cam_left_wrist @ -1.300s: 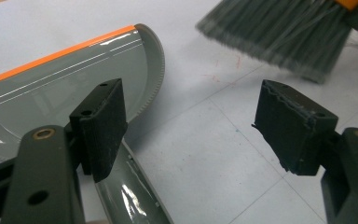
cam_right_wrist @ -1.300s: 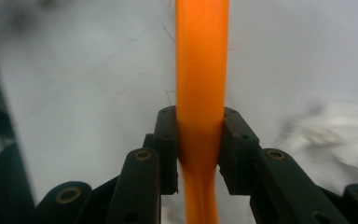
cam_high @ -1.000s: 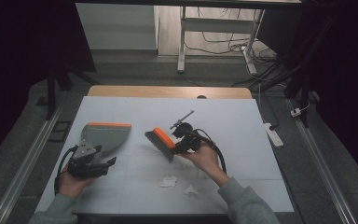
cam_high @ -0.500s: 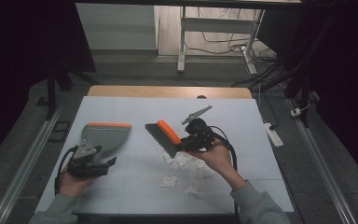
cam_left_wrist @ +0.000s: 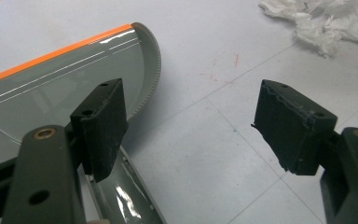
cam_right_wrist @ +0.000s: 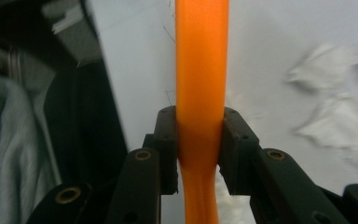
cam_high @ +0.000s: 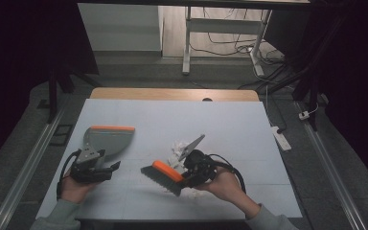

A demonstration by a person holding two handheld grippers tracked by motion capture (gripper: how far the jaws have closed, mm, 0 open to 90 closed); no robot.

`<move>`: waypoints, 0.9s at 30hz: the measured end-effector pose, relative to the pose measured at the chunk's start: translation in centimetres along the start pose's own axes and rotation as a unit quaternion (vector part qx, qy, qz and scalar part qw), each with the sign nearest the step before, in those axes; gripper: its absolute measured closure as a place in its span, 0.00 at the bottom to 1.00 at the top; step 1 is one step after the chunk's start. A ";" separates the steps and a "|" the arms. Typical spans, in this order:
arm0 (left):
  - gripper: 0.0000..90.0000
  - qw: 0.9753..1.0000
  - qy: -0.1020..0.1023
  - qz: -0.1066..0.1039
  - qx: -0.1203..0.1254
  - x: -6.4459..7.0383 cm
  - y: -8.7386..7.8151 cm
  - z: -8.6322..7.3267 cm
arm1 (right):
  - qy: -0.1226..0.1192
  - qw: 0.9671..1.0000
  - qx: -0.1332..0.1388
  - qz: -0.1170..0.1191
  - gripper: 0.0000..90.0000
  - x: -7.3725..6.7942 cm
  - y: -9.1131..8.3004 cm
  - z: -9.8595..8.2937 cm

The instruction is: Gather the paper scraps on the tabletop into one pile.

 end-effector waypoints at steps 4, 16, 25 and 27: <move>0.30 1.000 0.003 0.000 0.000 0.1 0.0 0.1 | -0.027 0.998 -0.033 -0.035 0.78 -0.7 1.7 -0.1; 0.30 1.000 0.003 0.000 0.000 0.1 0.0 0.0 | 0.027 0.992 0.010 -0.120 0.78 5.3 0.0 1.9; 0.29 1.000 0.020 0.003 -0.004 0.6 0.0 0.5 | 0.029 0.993 0.071 -0.091 0.78 4.2 -5.1 0.1; 0.29 1.000 0.019 0.002 -0.004 0.5 0.1 0.5 | 0.029 0.994 0.066 -0.080 0.78 3.7 -5.5 -0.7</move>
Point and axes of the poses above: each handheld gripper's, and its own axes: y roughly forward along the jaws, z roughly out of its top, x roughly to its right, the point moved 3 cm from there along y, roughly forward along the jaws, and after that the axes turned 14 degrees about y, right-handed, at the moved point
